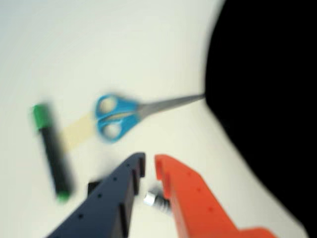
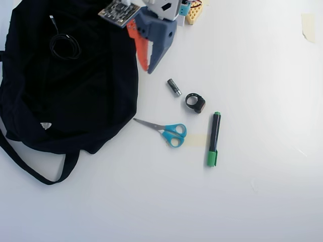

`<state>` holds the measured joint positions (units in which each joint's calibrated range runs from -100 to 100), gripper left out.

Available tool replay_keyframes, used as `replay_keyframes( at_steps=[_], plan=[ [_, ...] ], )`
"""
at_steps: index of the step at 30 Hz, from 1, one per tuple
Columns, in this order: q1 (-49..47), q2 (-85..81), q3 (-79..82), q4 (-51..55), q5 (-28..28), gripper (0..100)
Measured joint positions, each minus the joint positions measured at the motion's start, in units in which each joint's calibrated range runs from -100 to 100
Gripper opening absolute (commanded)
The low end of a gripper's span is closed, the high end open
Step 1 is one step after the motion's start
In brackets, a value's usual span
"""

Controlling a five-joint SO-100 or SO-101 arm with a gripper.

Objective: Put the cable into the black bag

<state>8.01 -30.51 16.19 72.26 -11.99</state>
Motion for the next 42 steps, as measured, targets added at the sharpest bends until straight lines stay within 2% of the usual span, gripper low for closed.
replay_keyframes(
  at_steps=[3, 7, 15, 30, 37, 42],
  plan=[
    [-3.7, -7.2, 3.6, 5.5, -0.2, 2],
    [-5.7, -14.9, 10.5, 6.8, -0.2, 2],
    [-7.3, -32.0, 29.2, 7.0, 6.7, 2],
    [-9.2, -65.2, 61.1, 7.0, 7.2, 2],
    [-9.6, -68.2, 66.7, 7.0, 7.2, 2],
    [-9.2, -68.2, 68.4, 6.9, 10.1, 2]
  ],
)
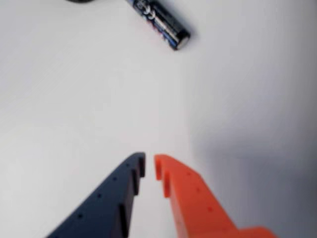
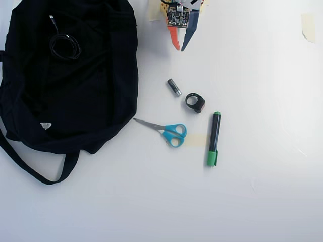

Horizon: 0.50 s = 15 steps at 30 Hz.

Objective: Put the cable into the black bag

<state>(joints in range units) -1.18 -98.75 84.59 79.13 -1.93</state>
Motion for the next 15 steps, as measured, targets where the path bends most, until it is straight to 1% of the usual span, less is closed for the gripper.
replay_keyframes(
  at_steps=[4, 7, 15],
  plan=[
    [-0.1, 0.0, 4.5, -3.9, 1.8, 3],
    [0.0, -0.1, 10.6, -6.7, 1.6, 3],
    [0.0, -0.1, 12.8, -7.0, 1.6, 2]
  ],
)
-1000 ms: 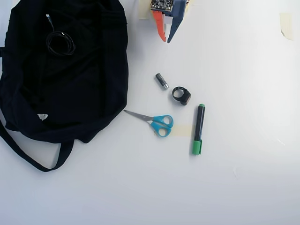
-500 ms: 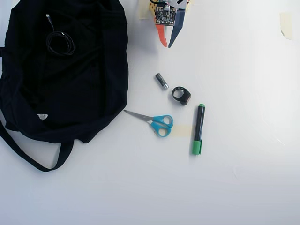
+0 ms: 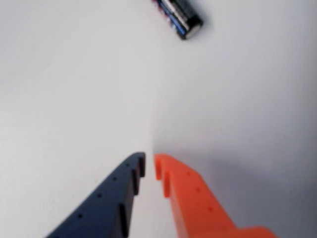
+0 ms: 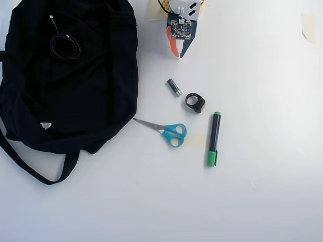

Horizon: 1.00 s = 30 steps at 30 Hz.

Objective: Put the cable into the black bag

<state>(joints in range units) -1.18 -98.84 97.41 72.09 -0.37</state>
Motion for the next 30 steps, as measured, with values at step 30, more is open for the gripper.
replay_keyframes(
  at_steps=[30],
  plan=[
    [-1.7, -0.1, 0.1, -0.1, 0.0, 2]
  ],
)
